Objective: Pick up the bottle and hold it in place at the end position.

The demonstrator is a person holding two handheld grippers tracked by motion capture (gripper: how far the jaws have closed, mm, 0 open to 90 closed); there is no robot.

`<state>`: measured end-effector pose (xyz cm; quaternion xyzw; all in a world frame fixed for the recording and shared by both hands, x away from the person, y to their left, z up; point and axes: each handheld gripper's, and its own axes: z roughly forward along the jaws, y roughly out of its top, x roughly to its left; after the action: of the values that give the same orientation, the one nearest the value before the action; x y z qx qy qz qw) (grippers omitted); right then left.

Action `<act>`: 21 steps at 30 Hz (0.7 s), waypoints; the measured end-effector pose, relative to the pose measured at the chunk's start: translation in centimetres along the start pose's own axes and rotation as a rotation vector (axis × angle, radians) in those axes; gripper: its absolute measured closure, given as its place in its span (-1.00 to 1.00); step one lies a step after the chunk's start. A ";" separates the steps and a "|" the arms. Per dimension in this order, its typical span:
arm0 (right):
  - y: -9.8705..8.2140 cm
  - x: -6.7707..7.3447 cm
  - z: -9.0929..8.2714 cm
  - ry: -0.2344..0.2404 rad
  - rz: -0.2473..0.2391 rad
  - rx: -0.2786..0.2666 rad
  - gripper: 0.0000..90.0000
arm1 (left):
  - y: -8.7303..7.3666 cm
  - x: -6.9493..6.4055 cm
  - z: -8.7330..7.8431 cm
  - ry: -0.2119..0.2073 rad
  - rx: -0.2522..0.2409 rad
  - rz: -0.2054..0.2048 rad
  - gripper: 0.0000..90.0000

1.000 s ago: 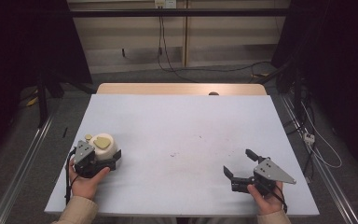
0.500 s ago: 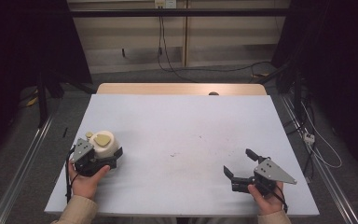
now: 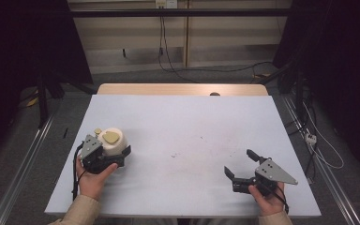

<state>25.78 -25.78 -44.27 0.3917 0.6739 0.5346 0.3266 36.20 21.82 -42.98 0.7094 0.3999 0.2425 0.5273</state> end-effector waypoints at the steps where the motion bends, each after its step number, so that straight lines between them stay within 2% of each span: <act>1: 0.0 0.0 0.0 0.000 0.001 0.000 -0.96 | 0.1 -0.1 0.1 -0.002 0.002 -0.001 -0.88; 21: 0.0 0.0 0.0 0.004 0.005 -0.003 -0.96 | 1.8 -1.4 2.2 -0.035 0.002 0.006 -0.88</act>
<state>25.76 -25.78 -44.27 0.3918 0.6729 0.5370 0.3246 37.64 19.23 -41.94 0.7152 0.3887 0.2314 0.5328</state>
